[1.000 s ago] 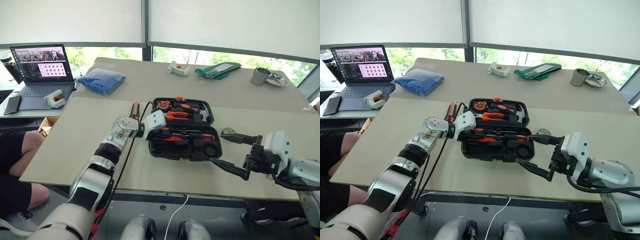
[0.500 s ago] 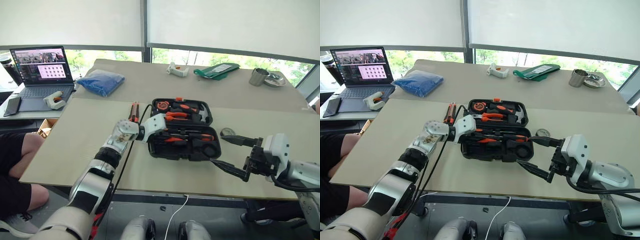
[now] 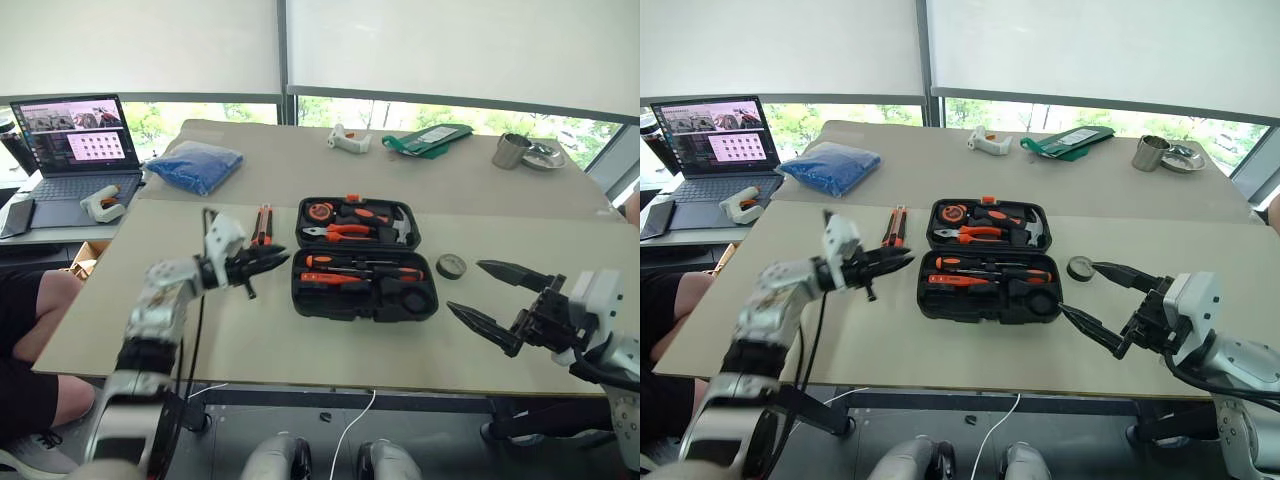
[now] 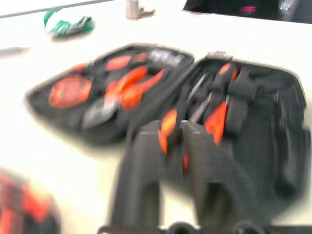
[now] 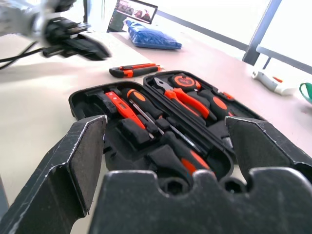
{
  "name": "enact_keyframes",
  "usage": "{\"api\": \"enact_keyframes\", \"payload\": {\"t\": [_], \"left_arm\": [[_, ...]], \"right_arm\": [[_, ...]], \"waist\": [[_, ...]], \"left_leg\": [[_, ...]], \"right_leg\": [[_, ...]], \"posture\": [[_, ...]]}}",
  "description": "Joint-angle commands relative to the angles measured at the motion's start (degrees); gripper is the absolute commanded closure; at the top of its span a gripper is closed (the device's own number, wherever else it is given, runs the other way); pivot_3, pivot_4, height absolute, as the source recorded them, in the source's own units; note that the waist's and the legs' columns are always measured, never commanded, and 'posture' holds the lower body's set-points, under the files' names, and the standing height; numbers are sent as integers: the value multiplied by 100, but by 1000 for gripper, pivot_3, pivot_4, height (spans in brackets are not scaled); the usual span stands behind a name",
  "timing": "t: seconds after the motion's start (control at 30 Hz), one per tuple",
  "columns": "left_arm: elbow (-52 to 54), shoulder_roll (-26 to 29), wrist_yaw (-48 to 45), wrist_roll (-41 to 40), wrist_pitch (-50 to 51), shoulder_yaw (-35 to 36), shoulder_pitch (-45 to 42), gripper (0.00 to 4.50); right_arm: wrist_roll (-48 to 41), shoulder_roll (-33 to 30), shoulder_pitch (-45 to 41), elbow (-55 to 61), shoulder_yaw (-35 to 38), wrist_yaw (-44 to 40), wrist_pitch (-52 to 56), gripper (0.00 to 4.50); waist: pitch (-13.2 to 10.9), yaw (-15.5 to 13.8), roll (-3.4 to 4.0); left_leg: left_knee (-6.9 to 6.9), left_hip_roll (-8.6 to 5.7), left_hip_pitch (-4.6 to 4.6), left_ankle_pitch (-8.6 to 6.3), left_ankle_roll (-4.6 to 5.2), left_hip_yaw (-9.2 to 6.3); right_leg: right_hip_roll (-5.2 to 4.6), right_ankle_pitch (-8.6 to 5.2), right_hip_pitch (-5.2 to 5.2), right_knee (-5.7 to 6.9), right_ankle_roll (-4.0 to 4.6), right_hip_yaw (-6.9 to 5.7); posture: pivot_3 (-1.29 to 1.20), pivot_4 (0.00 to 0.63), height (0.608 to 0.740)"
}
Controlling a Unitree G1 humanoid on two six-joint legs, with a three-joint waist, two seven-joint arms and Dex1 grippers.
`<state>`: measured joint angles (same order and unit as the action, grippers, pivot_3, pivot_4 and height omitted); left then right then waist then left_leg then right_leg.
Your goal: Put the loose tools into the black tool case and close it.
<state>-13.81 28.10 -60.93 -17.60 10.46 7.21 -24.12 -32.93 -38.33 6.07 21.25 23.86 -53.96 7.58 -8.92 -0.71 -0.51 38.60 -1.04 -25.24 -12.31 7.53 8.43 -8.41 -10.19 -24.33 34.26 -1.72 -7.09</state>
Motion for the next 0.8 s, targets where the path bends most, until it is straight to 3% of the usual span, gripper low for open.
{"api": "enact_keyframes", "payload": {"t": [0.03, 0.2, 0.37, 0.53, 0.67, 0.8], "left_arm": [[1270, 235, 928, -468, 597, 1085, 979, 1848], [2374, 432, 1547, -622, 1296, 1869, 2642, 157], [3057, 247, 2687, -931, 2312, 2129, 2659, 55], [3496, -123, 3885, -1051, 3615, 1339, 1281, 55], [2322, -542, 4562, -502, 3885, 609, -184, 55], [61, -840, 4958, 434, 3186, -247, -1813, 55]], "right_arm": [[-183, 352, -9, 64, 298, 164, -475, 0], [-520, 436, 287, 65, 239, -352, -501, 0], [-440, 581, 360, 156, 109, -256, -564, 0], [-415, 505, -67, 431, -182, 69, -364, 0], [-398, 391, -515, 404, -358, 278, -184, 0], [-231, 267, -692, 341, -629, 119, -212, 0]], "waist": [[-1, 4, 1], [-1, -14, 17], [-1, -181, 18], [2, -250, 12], [5, -260, 3], [0, -227, -13]], "left_leg": [[-1, 2, 0, 2, -4, 0], [-37, -12, 14, 11, -21, 1], [-80, -20, 19, 25, -45, 4], [-127, -44, 19, 39, -68, 15], [-142, -49, 25, 99, -163, 23], [-146, -45, 32, 101, -164, 23]], "right_leg": [[1, -2, -2, 1, -2, 1], [1, -39, -1, -7, -6, 21], [2, -41, -11, -5, -3, 29], [17, -42, -57, 42, 2, 97], [13, -29, -79, 56, 11, 125], [22, -20, -64, 68, 37, 127]], "posture": [[0, 150, 740], [0, 150, 740], [0, 150, 740], [0, 150, 740], [0, 150, 740], [0, 150, 740]]}}
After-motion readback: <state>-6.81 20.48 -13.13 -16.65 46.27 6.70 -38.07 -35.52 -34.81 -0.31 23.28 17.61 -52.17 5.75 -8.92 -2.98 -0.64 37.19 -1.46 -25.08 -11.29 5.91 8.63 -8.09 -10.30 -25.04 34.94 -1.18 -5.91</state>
